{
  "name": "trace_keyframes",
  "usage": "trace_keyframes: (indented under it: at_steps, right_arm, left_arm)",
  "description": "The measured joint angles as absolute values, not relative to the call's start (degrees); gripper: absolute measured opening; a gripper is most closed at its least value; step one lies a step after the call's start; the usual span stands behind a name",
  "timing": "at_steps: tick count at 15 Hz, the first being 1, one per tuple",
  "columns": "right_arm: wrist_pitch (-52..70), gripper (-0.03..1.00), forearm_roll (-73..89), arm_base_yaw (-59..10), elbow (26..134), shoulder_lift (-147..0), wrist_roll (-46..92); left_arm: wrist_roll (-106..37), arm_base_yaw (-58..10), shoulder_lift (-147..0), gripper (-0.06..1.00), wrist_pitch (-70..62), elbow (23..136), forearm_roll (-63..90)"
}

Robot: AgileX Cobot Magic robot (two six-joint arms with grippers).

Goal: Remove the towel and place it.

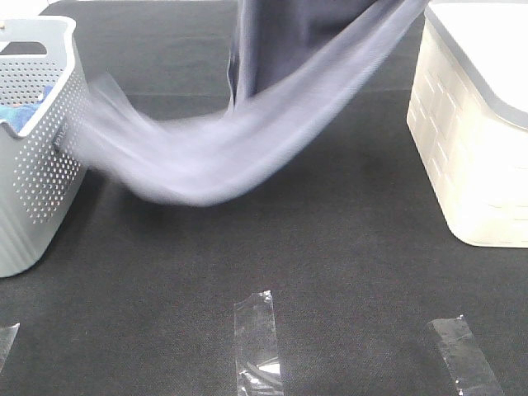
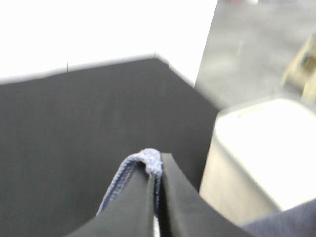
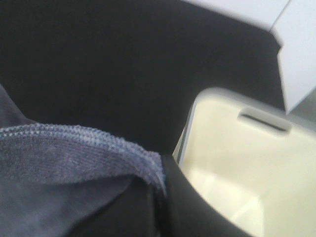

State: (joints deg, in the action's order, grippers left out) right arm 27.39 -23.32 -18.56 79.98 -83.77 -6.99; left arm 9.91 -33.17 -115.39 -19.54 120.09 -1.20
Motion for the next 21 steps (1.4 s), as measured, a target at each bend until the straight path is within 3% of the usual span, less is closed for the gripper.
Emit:
trace_keyframes:
  at_steps: [3,7,10,14,21]
  right_arm:
    - [14.3,0.0,-27.1,-18.5,80.0,-83.8,-8.4]
    - [-1.4,0.0,-28.5,-18.5,81.4,-83.9,-8.4]
    - [-5.5,0.0,-28.4,-18.6,88.4,-85.8,-8.4]
    - [2.5,0.0,-27.1,-18.6,92.3,-89.3,-8.4]
    - [34.0,0.0,-8.2,-19.3,92.3,-92.4,-2.5]
  left_arm:
    - [9.9,-32.0,-115.6,0.0,-11.2,120.1,-6.1]
    - [10.9,-24.7,-115.2,0.0,-6.0,120.1,-5.4]
    - [12.0,-21.4,-112.6,0.0,-0.8,120.1,-3.3]
    - [11.5,-21.0,-110.2,0.0,-3.7,120.1,-3.5]
    - [7.8,-21.3,-110.6,0.0,-44.1,120.1,0.9]
